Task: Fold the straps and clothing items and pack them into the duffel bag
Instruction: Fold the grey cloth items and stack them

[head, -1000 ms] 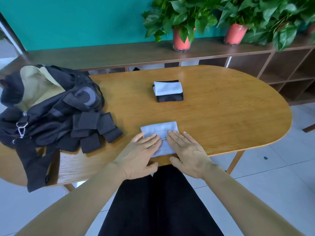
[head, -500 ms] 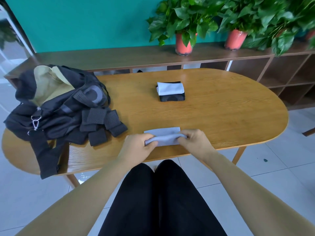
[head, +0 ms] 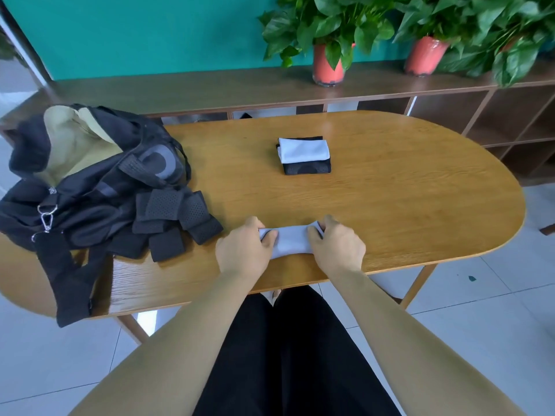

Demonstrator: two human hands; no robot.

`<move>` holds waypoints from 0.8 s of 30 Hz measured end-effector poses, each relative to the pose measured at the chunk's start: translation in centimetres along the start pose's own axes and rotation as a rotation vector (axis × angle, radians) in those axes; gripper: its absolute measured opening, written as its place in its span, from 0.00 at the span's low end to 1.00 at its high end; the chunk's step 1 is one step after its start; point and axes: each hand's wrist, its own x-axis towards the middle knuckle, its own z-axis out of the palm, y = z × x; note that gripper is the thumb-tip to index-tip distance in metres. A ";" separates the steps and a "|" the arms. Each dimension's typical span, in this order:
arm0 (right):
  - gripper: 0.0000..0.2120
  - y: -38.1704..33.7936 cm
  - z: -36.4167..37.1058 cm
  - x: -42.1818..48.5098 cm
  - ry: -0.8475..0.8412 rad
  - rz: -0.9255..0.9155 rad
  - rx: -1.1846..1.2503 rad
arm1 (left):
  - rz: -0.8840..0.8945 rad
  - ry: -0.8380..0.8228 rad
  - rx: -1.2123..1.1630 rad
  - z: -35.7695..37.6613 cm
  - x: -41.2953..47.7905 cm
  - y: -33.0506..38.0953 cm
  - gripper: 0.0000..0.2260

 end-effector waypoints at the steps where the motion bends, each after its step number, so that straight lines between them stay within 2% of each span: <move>1: 0.10 0.1 0.0 0.0 0.004 -0.008 -0.013 | 0.018 0.015 0.000 0.0 -0.2 -0.1 0.11; 6: 0.11 0.4 -0.1 0.2 -0.025 -0.026 0.023 | 0.122 0.148 -0.035 -0.2 -1.0 -0.3 0.12; 9: 0.13 0.2 -0.1 0.3 -0.022 -0.026 0.023 | 0.380 0.291 0.021 -1.0 -1.4 0.5 0.11; 10: 0.13 0.1 -0.2 0.4 -0.020 -0.026 0.018 | 0.498 0.246 0.064 -1.3 -1.7 0.8 0.13; 12: 0.14 -0.1 -0.3 0.4 -0.022 -0.016 0.001 | 0.649 0.054 0.178 -1.4 -2.4 1.1 0.19; 15: 0.12 -0.5 -0.5 0.1 0.053 0.001 0.020 | 0.586 -0.168 0.291 -0.9 -2.7 0.6 0.25; 16: 0.12 -0.6 -0.5 -0.1 0.139 -0.054 0.030 | 0.560 -0.209 0.305 -0.7 -2.7 0.5 0.26; 18: 0.14 -0.8 -0.5 -0.8 0.251 -0.282 0.012 | 0.545 -0.248 0.302 -0.7 -2.4 0.5 0.27; 19: 0.16 -0.8 -0.4 -1.0 0.240 -0.416 -0.012 | 0.547 -0.253 0.293 -0.6 -2.3 0.5 0.27; 21: 0.23 -0.4 0.2 -1.6 0.070 -0.615 -0.078 | 0.555 -0.268 0.279 -0.5 -2.0 0.3 0.28; 24: 0.32 0.8 0.4 -1.9 -0.145 -0.636 -0.166 | 0.562 -0.312 0.286 -0.4 -1.5 -0.3 0.29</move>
